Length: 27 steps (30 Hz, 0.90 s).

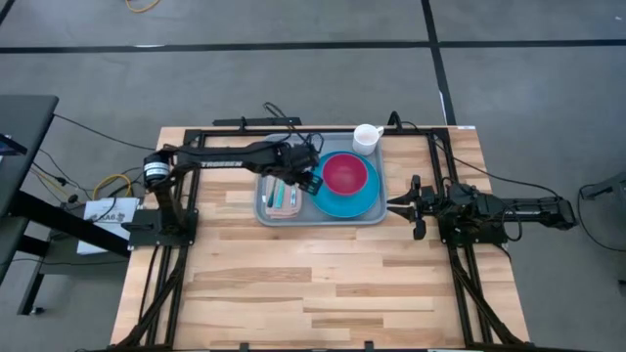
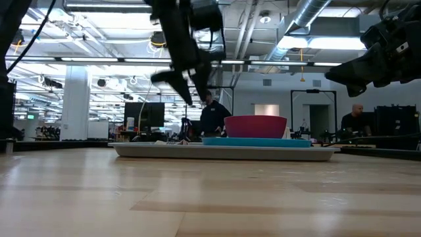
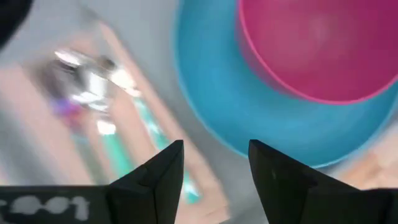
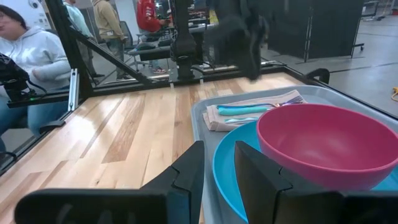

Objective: Set up tray
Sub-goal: Return to Home Position

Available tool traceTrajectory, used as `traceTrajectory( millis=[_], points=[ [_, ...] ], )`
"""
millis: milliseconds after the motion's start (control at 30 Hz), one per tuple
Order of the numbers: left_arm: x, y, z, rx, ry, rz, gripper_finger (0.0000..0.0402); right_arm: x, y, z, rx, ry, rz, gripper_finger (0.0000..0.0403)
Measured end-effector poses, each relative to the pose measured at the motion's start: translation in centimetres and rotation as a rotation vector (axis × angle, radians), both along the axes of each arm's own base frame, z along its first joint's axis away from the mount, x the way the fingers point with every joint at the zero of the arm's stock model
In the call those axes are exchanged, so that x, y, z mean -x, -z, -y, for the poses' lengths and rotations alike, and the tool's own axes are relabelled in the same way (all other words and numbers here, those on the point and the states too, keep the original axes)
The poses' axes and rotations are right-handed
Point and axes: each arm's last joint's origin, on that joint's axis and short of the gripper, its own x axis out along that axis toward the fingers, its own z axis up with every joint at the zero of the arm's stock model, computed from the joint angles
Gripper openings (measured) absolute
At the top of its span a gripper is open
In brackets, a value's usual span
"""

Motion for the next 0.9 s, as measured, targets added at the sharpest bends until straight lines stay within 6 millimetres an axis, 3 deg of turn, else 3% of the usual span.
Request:
traceTrajectory(
  millis=[167, 400, 533, 667, 900],
  points=[
    [1.5, -5.5, 3.4, -0.290, 0.014, -0.042, 0.0169, 0.0, 0.0, 0.0, 0.000, 0.000, 0.000, 0.0082],
    [6.6, -11.0, 9.8, -0.510, 0.104, 0.054, 0.0169, 0.0, 0.0, 0.0, 0.000, 0.000, 0.000, 0.0082],
    [9.6, -11.5, 12.8, -0.531, 0.237, 0.145, 0.0169, 0.0, 0.0, 0.0, 0.000, 0.000, 0.001, 0.0082],
    [12.4, -10.4, 14.8, -0.555, 0.374, 0.242, 0.0169, 0.0, 0.0, 0.0, 0.000, -0.001, 0.000, 0.0082],
    [17.3, -6.9, 15.6, -0.558, 0.554, 0.470, 0.0169, 0.0, 0.0, 0.0, 0.000, 0.000, 0.000, 0.0082]
  ],
)
